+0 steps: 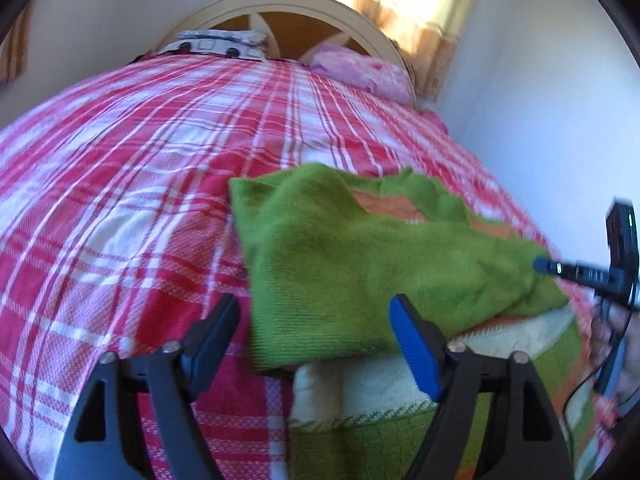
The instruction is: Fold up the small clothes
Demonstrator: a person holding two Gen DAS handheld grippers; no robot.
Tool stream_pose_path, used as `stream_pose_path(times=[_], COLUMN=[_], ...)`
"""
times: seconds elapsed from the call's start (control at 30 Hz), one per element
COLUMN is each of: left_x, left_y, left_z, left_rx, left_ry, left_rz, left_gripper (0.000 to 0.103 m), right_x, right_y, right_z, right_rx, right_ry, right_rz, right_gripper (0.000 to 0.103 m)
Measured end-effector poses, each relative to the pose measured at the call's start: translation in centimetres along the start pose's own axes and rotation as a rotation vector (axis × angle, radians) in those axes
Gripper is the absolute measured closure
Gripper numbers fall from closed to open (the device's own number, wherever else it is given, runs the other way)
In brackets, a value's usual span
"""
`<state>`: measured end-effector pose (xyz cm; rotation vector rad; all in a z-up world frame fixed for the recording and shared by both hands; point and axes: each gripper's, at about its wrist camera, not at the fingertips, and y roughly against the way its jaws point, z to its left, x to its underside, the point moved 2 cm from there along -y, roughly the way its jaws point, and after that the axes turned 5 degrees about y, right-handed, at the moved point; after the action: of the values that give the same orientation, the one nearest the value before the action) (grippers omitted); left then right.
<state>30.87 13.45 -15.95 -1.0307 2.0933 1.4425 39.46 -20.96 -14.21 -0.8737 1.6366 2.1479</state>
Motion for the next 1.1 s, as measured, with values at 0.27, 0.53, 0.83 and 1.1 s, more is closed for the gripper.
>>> stream_pose_path(times=[0.27,0.53,0.83,1.1], left_x=[-0.2,0.0,0.3,0.2], left_y=[-0.7,-1.3,-1.6,-1.5], left_z=[1.0,0.3,0.3,1.3], left_rx=[0.022,-0.096,-0.214,-0.183], left_ry=[0.083,0.025,0.0,0.04], left_rz=[0.036,0.039,0.04,0.05], left_gripper=[0.01,0.009,0.009,0.008], right_x=[0.6,1.2,0.0,1.8], right_y=[1.5,1.1,1.7,-1.4], right_z=[-3.2,-3.6,2.9,4.9], right_rx=[0.122,0.068,-0.067,-0.007], right_ry=[-0.016,-0.065,0.134,0.189], right_rz=[-0.017,-0.007,-0.05,0.072], right_gripper=[0.093,0.031,0.031,0.031])
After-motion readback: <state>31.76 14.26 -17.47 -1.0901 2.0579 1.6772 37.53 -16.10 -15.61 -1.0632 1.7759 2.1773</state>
